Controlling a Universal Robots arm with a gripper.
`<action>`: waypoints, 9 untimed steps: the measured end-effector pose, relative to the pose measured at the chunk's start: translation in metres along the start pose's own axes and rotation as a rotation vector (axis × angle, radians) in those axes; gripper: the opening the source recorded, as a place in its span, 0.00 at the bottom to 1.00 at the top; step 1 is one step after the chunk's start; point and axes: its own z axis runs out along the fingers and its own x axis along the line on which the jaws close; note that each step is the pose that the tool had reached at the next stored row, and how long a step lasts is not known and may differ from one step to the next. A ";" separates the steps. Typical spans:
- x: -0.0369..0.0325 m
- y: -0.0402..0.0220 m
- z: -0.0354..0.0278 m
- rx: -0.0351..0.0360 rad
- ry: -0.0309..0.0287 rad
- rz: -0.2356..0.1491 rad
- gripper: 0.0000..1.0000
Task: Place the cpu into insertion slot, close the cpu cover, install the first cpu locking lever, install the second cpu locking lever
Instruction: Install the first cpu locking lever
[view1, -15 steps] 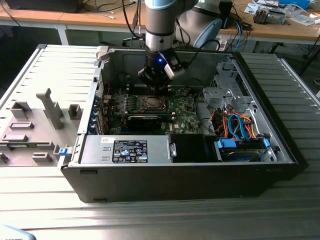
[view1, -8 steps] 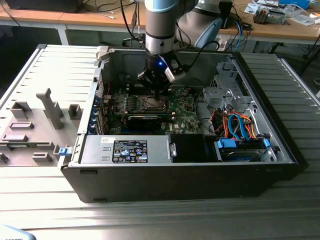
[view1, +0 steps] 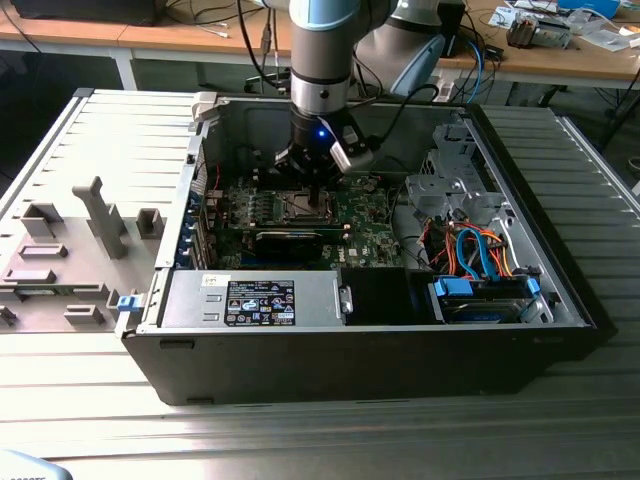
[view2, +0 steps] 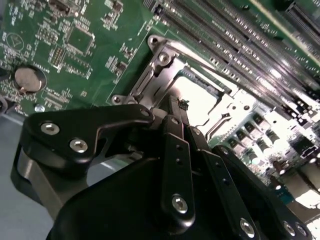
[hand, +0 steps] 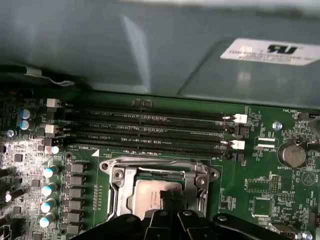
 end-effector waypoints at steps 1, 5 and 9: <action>0.0001 -0.0009 0.0000 0.0001 0.0000 0.000 0.11; 0.0003 -0.0025 -0.0002 0.0000 0.0000 0.000 0.11; 0.0002 -0.0028 -0.0039 0.0000 -0.0001 0.000 0.11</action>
